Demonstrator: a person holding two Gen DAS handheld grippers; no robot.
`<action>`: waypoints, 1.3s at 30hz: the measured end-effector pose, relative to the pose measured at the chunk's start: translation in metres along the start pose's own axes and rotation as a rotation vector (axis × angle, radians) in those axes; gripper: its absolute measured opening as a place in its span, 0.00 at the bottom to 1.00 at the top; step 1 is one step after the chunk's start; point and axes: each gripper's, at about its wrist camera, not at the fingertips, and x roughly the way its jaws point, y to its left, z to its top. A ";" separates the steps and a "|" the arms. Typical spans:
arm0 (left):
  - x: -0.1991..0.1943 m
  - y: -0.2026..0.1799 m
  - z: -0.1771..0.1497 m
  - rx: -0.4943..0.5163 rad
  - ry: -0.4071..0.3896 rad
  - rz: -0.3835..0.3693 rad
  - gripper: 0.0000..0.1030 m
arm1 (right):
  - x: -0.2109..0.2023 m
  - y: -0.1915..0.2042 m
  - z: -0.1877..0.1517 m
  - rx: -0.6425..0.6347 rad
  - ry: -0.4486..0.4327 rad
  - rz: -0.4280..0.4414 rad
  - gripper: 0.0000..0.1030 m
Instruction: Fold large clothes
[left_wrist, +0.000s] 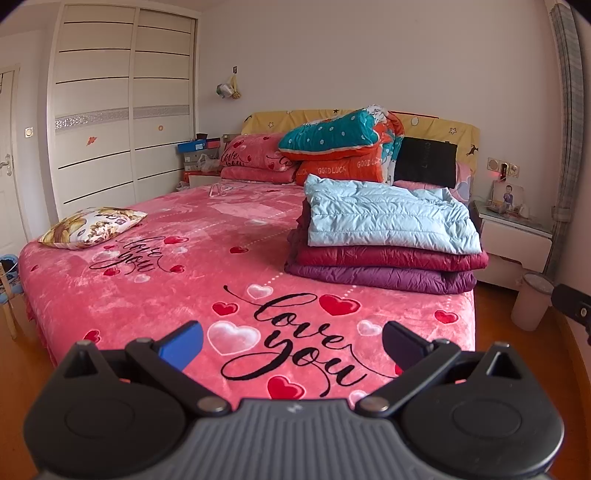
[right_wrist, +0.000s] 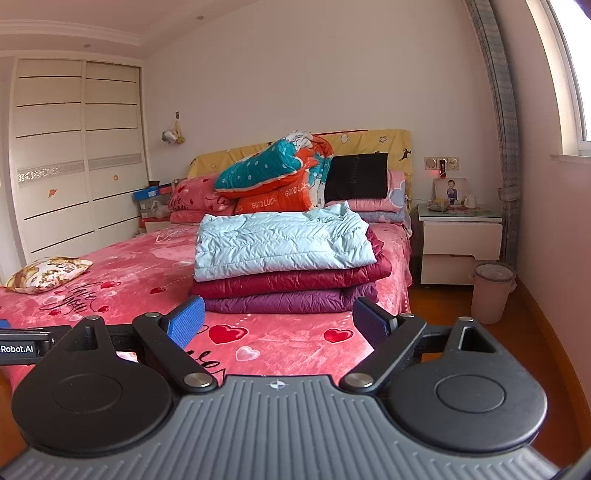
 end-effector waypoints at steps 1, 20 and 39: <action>0.000 0.000 0.000 -0.001 0.000 0.000 0.99 | 0.000 -0.001 0.000 -0.001 0.002 0.002 1.00; 0.004 -0.002 -0.004 0.002 -0.010 -0.016 0.99 | 0.011 -0.010 -0.002 0.000 0.016 0.035 1.00; 0.011 -0.006 -0.010 0.013 -0.031 -0.031 0.99 | 0.023 -0.018 -0.006 0.007 0.040 0.046 1.00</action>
